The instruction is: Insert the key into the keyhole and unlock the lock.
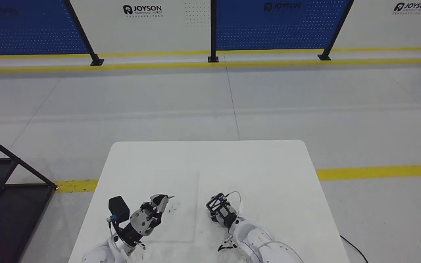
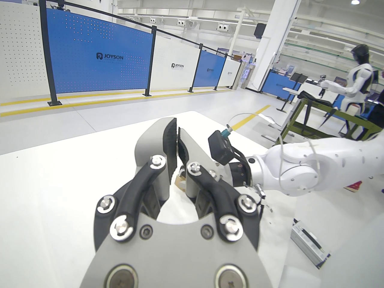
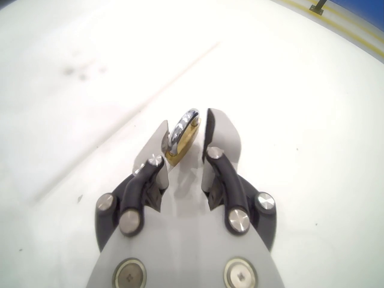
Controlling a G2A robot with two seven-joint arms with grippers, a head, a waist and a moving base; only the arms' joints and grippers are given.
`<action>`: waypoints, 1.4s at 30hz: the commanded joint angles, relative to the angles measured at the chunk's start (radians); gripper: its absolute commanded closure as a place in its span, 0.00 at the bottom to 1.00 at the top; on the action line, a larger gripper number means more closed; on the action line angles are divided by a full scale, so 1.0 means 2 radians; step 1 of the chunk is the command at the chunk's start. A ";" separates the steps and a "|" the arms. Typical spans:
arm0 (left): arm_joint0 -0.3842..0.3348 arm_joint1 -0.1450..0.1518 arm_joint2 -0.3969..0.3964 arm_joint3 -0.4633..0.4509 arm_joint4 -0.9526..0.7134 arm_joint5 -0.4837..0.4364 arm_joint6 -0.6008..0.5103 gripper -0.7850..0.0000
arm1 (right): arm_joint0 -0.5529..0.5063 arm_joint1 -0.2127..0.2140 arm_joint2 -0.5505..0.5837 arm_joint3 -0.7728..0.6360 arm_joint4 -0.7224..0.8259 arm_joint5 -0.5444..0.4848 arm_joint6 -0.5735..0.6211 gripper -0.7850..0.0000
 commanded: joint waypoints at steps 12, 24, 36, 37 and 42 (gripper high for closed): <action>0.000 0.000 0.000 0.000 0.000 0.000 0.000 1.00 | -0.006 0.005 0.028 -0.030 0.019 -0.023 -0.007 1.00; -0.029 -0.002 0.037 0.015 -0.089 -0.101 0.019 1.00 | -0.097 0.045 0.165 -0.137 0.223 -0.324 -0.100 1.00; -0.065 -0.007 0.089 0.057 -0.135 -0.145 0.033 1.00 | -0.083 0.052 0.173 -0.110 0.329 -0.458 -0.078 1.00; -0.065 -0.007 0.089 0.057 -0.135 -0.145 0.033 1.00 | -0.083 0.052 0.173 -0.110 0.329 -0.458 -0.078 1.00; -0.065 -0.007 0.089 0.057 -0.135 -0.145 0.033 1.00 | -0.083 0.052 0.173 -0.110 0.329 -0.458 -0.078 1.00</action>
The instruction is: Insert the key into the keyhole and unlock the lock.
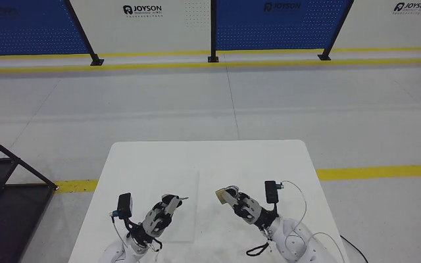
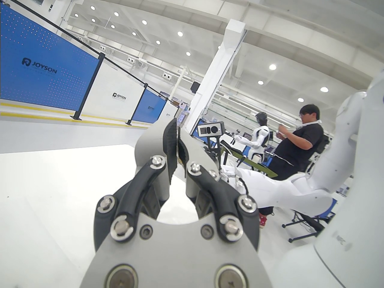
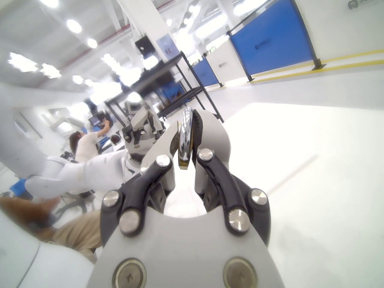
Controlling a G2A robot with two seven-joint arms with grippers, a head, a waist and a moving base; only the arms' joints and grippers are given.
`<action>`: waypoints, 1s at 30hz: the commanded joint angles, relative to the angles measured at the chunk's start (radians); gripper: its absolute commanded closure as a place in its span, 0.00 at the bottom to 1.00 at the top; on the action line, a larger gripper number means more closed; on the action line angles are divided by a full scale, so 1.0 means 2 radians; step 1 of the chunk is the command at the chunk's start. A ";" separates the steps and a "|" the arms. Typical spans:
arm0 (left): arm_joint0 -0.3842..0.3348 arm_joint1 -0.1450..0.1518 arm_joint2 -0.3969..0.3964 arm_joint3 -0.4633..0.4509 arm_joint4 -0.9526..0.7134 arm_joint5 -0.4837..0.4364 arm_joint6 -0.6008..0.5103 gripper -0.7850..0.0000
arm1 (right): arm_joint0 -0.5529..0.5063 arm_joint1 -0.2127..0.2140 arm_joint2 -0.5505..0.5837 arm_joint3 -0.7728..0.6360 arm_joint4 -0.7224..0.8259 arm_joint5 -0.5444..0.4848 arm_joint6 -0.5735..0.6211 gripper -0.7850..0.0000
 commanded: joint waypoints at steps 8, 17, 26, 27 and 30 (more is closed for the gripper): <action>-0.010 -0.008 0.049 -0.001 -0.077 0.000 0.015 1.00 | 0.011 -0.016 -0.039 0.002 0.044 0.038 -0.080 1.00; -0.057 -0.022 0.136 0.048 -0.162 0.000 0.040 1.00 | 0.028 -0.042 -0.100 0.028 0.001 0.037 -0.215 1.00; -0.090 -0.021 0.177 0.066 -0.216 0.000 0.014 1.00 | 0.042 -0.056 -0.120 0.062 -0.056 0.040 -0.289 1.00; -0.092 -0.020 0.179 0.066 -0.221 0.000 0.011 1.00 | 0.043 -0.057 -0.121 0.064 -0.058 0.039 -0.290 1.00; -0.095 -0.018 0.180 0.068 -0.226 0.000 0.008 1.00 | 0.045 -0.058 -0.123 0.069 -0.064 0.038 -0.292 1.00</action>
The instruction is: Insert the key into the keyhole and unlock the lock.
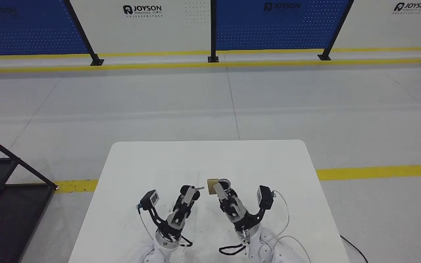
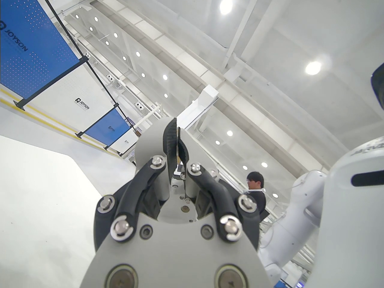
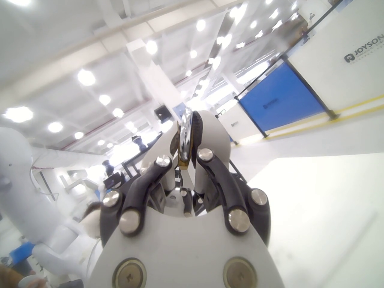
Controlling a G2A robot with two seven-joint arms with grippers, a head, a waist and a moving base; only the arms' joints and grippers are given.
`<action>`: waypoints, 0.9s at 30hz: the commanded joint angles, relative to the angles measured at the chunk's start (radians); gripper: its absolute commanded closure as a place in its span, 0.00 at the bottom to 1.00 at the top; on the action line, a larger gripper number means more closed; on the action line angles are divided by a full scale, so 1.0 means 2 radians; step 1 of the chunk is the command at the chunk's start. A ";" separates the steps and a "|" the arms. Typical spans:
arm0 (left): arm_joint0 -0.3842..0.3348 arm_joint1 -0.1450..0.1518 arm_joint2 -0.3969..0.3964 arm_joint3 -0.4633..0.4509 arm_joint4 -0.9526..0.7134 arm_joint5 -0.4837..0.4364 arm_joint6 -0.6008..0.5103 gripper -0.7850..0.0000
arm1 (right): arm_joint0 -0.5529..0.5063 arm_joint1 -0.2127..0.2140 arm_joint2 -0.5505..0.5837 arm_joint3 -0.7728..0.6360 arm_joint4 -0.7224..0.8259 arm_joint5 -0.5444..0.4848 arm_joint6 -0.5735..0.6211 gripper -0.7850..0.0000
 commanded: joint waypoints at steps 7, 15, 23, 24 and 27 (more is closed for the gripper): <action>-0.002 0.005 0.005 0.002 -0.005 0.000 -0.004 1.00 | 0.002 -0.003 -0.002 0.006 -0.006 -0.001 -0.003 1.00; -0.005 0.008 0.013 0.004 0.000 0.000 -0.002 1.00 | 0.003 -0.006 -0.003 0.009 -0.008 -0.001 -0.004 1.00; -0.009 0.008 0.019 0.009 0.004 0.000 0.011 1.00 | 0.001 -0.008 -0.001 0.010 -0.009 -0.003 -0.006 1.00; -0.009 0.008 0.020 0.010 0.005 0.000 0.012 1.00 | 0.001 -0.008 0.000 0.010 -0.010 -0.003 -0.006 1.00; -0.010 0.007 0.021 0.012 0.006 0.000 0.016 1.00 | 0.000 -0.009 0.000 0.010 -0.011 -0.003 -0.006 1.00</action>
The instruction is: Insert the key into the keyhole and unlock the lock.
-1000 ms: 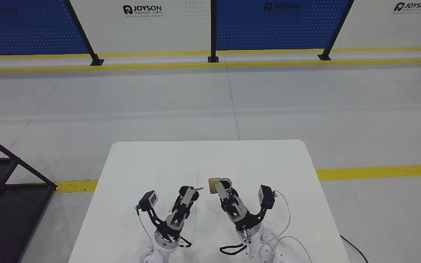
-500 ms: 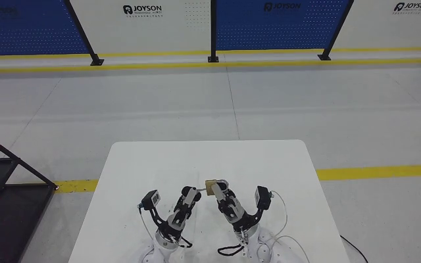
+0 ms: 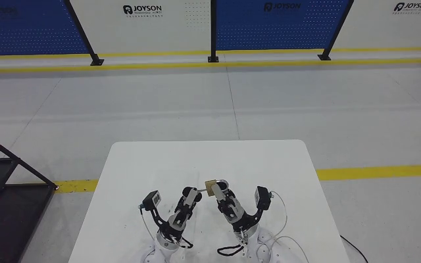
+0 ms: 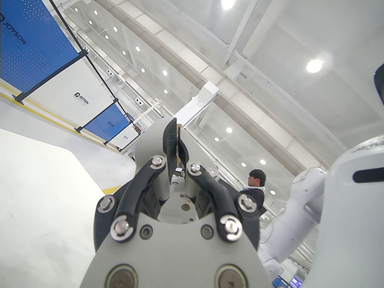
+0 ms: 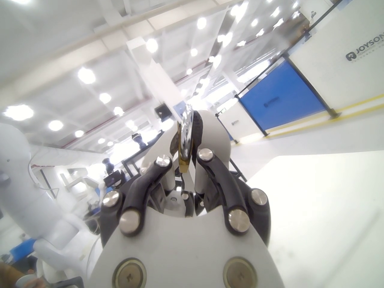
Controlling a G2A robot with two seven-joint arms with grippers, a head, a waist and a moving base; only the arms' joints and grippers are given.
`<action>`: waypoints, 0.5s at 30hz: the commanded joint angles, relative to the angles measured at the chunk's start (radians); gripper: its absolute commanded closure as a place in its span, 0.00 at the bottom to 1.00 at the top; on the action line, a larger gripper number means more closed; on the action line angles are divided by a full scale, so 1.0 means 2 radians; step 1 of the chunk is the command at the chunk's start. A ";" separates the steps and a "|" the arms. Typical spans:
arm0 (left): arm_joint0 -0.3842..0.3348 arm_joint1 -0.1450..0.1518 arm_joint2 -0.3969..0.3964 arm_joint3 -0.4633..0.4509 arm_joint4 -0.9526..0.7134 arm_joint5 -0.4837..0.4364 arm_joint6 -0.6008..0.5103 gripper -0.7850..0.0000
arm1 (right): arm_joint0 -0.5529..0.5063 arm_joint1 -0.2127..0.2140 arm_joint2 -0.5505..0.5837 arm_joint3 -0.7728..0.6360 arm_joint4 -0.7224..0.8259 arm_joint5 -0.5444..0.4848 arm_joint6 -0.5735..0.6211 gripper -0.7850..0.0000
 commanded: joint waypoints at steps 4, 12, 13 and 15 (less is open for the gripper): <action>-0.002 -0.001 0.003 0.002 0.004 0.000 0.005 1.00 | -0.001 -0.001 0.000 0.001 0.000 0.001 0.000 1.00; -0.006 -0.002 0.010 0.006 0.005 0.000 0.015 1.00 | 0.000 -0.004 -0.002 0.004 0.000 0.003 0.002 1.00; -0.006 -0.002 0.010 0.006 0.006 0.000 0.017 1.00 | 0.000 -0.004 -0.002 0.004 0.000 0.003 0.002 1.00; -0.007 -0.003 0.011 0.006 0.007 0.000 0.022 1.00 | 0.000 -0.005 -0.002 0.004 0.000 0.003 0.002 1.00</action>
